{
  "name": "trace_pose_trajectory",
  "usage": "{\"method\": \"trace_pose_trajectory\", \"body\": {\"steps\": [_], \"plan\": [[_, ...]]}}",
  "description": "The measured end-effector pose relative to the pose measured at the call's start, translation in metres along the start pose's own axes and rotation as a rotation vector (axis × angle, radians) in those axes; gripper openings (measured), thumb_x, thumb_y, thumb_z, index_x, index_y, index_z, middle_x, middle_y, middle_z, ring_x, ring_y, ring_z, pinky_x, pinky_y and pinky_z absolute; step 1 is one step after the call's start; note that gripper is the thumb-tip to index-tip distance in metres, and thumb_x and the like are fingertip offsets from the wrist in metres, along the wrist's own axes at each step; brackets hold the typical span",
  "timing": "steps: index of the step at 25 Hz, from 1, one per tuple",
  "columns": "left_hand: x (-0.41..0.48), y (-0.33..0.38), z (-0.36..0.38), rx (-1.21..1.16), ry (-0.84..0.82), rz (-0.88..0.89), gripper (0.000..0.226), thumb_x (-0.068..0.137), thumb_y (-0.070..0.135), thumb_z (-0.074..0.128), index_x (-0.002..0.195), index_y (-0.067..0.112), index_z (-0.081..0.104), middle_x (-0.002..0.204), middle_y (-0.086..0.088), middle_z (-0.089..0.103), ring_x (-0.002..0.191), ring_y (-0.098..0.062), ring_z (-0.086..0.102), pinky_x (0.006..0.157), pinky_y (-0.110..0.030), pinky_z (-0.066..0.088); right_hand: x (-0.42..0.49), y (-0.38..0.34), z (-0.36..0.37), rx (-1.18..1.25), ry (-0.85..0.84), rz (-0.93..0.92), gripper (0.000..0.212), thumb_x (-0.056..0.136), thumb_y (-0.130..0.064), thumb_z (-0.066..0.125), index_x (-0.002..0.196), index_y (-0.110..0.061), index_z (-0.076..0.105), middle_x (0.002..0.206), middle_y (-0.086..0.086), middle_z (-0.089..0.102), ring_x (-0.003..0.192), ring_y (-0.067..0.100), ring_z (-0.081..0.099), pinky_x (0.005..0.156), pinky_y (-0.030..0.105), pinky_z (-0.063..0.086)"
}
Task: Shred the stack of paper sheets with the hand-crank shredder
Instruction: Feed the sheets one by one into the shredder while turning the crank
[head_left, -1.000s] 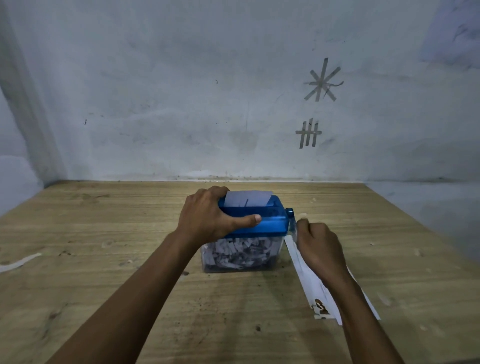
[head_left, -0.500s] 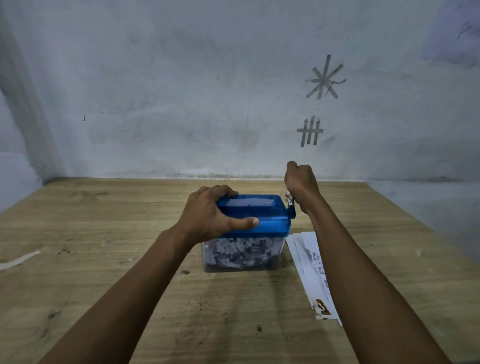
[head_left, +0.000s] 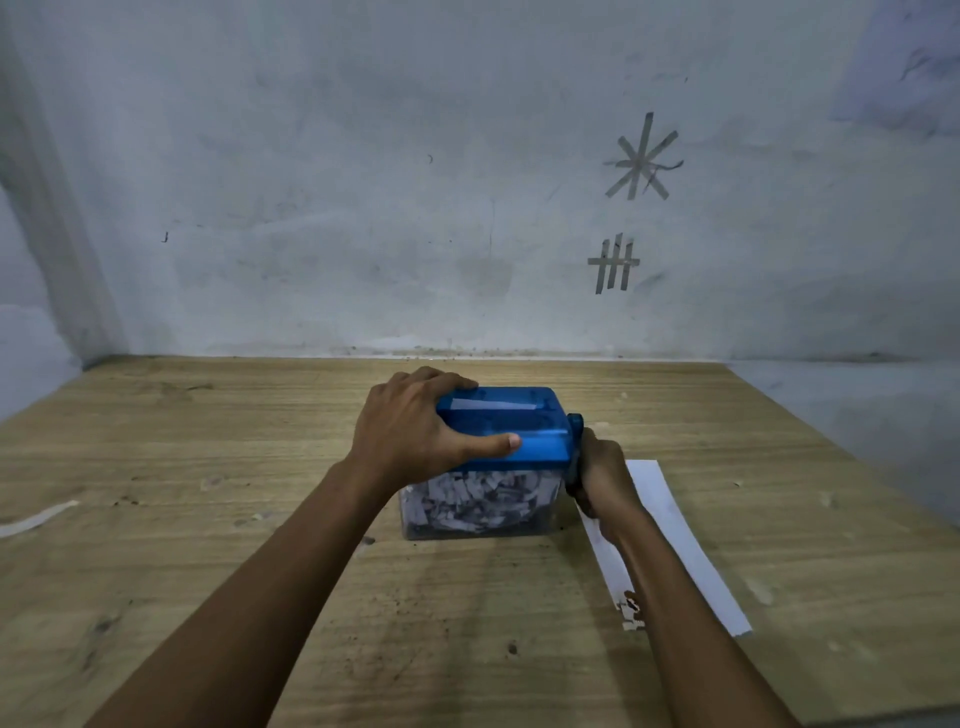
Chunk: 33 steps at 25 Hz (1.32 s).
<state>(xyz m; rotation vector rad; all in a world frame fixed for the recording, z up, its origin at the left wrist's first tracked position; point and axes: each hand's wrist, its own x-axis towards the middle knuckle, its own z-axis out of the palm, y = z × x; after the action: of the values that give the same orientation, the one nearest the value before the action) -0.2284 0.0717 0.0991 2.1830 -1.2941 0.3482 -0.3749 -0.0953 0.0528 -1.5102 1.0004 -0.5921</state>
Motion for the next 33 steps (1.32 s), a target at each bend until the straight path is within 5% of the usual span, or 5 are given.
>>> {"method": "trace_pose_trajectory", "body": {"steps": [5, 9, 27, 30, 33], "plan": [[0.001, 0.001, -0.003, -0.003, -0.016, 0.0, 0.1, 0.055, 0.102, 0.045, 0.124, 0.031, 0.064, 0.118, 0.014, 0.063, 0.103, -0.012, 0.055, 0.094, -0.038, 0.046, -0.052, -0.021, -0.023, -0.408, 0.3, -0.438, 0.056, 0.106, -0.031, 0.034, 0.057, -0.01, 0.05, 0.053, 0.006, 0.05, 0.05, 0.018, 0.046, 0.051, 0.03, 0.031], [0.002, 0.0, -0.001, -0.034, -0.051, 0.017, 0.098, 0.055, 0.1, 0.047, 0.124, 0.032, 0.063, 0.117, 0.017, 0.061, 0.105, -0.012, 0.054, 0.095, -0.04, 0.045, -0.045, -0.062, -0.018, -0.259, 0.486, -0.461, 0.054, 0.106, -0.028, 0.035, 0.055, -0.01, 0.044, 0.054, 0.005, 0.047, 0.051, 0.019, 0.042, 0.051, 0.03, 0.028], [0.002, -0.012, -0.003, -0.114, -0.116, 0.117, 0.094, 0.053, 0.095, 0.058, 0.122, 0.031, 0.062, 0.115, 0.014, 0.062, 0.102, -0.01, 0.051, 0.092, -0.036, 0.046, 0.054, -0.098, 0.007, -0.394, 0.089, -0.205, 0.033, 0.1, -0.035, 0.039, 0.1, -0.006, 0.055, 0.094, 0.011, 0.063, 0.085, 0.027, 0.062, 0.08, 0.037, 0.049], [-0.003, -0.009, -0.004, -0.109, -0.109, 0.112, 0.091, 0.055, 0.095, 0.059, 0.122, 0.033, 0.061, 0.116, 0.017, 0.061, 0.104, -0.008, 0.05, 0.092, -0.036, 0.046, 0.062, -0.042, 0.011, -0.117, -0.174, 0.126, 0.018, 0.089, -0.023, 0.059, 0.095, -0.006, 0.06, 0.087, 0.016, 0.06, 0.074, 0.027, 0.06, 0.071, 0.033, 0.049], [0.001, -0.009, -0.006, -0.107, -0.054, 0.077, 0.09, 0.054, 0.094, 0.062, 0.121, 0.034, 0.063, 0.115, 0.02, 0.06, 0.105, -0.007, 0.05, 0.093, -0.037, 0.047, 0.054, -0.021, 0.009, 0.131, -0.158, 0.149, 0.018, 0.096, -0.015, 0.052, 0.082, -0.007, 0.061, 0.071, 0.012, 0.061, 0.053, 0.021, 0.062, 0.05, 0.022, 0.051]]}}
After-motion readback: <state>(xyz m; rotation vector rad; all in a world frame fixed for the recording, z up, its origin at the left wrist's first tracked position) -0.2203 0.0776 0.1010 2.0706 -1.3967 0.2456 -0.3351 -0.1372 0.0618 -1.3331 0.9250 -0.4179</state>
